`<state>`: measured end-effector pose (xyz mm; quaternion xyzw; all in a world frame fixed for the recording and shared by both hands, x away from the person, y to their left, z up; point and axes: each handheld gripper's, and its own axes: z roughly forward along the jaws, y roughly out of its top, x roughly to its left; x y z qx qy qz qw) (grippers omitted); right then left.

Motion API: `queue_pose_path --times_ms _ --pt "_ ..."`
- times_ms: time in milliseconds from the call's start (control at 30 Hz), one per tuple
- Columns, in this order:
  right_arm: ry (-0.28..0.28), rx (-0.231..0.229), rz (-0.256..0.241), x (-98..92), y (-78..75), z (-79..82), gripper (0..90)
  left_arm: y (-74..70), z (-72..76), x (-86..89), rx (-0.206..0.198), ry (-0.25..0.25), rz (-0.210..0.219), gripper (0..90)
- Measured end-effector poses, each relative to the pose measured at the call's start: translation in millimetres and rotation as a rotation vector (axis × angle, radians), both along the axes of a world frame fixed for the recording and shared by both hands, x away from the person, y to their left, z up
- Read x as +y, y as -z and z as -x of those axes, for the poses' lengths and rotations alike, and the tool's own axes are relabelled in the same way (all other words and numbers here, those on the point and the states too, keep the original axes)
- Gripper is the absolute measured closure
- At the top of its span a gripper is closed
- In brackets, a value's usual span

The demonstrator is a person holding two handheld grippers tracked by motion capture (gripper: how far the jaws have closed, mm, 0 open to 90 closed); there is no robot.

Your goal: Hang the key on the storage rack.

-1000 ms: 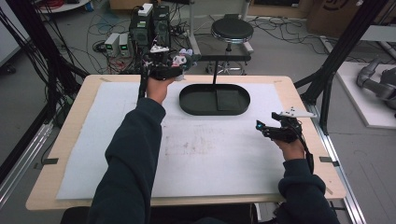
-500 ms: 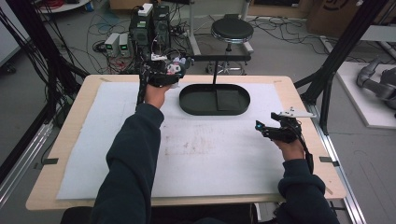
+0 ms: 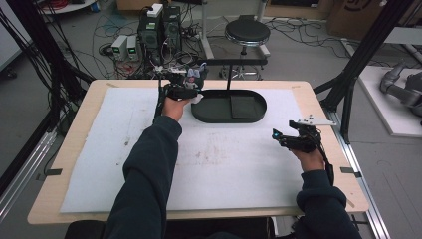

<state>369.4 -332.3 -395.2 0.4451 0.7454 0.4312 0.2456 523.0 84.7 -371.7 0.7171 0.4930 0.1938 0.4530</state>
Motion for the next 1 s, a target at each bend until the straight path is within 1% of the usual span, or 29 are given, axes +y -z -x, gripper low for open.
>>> queue_pose_path --times_ms 33,100,167,200,267,300,400,433,533,600,667,733,767,833,867,900,933,1000 --pt "0.0 -0.002 -0.002 -0.1 0.1 0.1 21.6 1.0 0.1 0.8 0.007 0.013 0.002 38.0" --pt "-0.001 -0.003 0.0 -0.2 0.2 0.2 21.6 1.4 1.4 3.0 -0.001 0.015 0.024 36.2" --pt "-0.003 -0.005 0.005 0.2 0.3 0.4 21.6 0.2 2.6 7.4 -0.013 0.006 0.045 30.4" --pt "-0.008 -0.007 0.011 0.5 0.5 0.4 21.6 -0.4 2.9 9.5 -0.016 0.01 0.047 27.8" --pt "-0.013 -0.009 0.018 1.5 0.8 0.5 21.6 -3.7 5.3 15.0 -0.038 0.013 0.055 21.5" --pt "-0.016 -0.01 0.023 2.2 0.9 0.5 21.5 -6.4 7.8 18.4 -0.058 0.017 0.063 20.7" --pt "-0.028 -0.011 0.038 4.0 1.9 0.3 21.5 -11.7 15.2 26.9 -0.093 0.032 0.069 20.7" --pt "-0.029 -0.009 0.04 4.4 2.1 0.3 21.5 -13.2 18.8 30.3 -0.102 0.036 0.066 20.7" --pt "-0.04 -0.008 0.046 5.9 2.7 0.3 21.5 -15.1 33.0 42.8 -0.128 0.055 0.086 20.7" --pt "-0.042 -0.007 0.049 7.2 2.7 1.0 21.5 -15.9 45.1 53.9 -0.151 0.063 0.097 20.7" --pt "-0.051 -0.008 0.059 9.0 3.0 1.6 21.4 -16.9 56.0 64.3 -0.169 0.061 0.105 20.4" --pt "-0.059 -0.005 0.063 11.0 3.3 2.5 21.4 -17.9 65.8 72.0 -0.189 0.056 0.113 17.8" --pt "-0.061 -0.008 0.069 11.5 3.5 2.6 21.4 -18.6 72.7 77.0 -0.207 0.063 0.116 17.4" --pt "-0.077 -0.01 0.072 13.7 4.0 3.4 21.4 -20.3 81.4 83.2 -0.224 0.081 0.115 17.4" --pt "-0.085 -0.011 0.073 14.2 4.1 3.6 21.4 -21.5 88.2 87.2 -0.249 0.083 0.112 17.4" --pt "-0.089 -0.013 0.075 15.5 4.1 4.2 21.4 -22.1 92.4 89.8 -0.264 0.087 0.114 17.4" --pt "-0.094 -0.015 0.075 16.2 4.1 4.4 21.4 -22.6 99.2 94.0 -0.288 0.092 0.122 17.5" --pt "-0.104 -0.014 0.074 17.4 4.2 5.1 21.4 -22.3 108.2 100.0 -0.312 0.1 0.12 17.7"
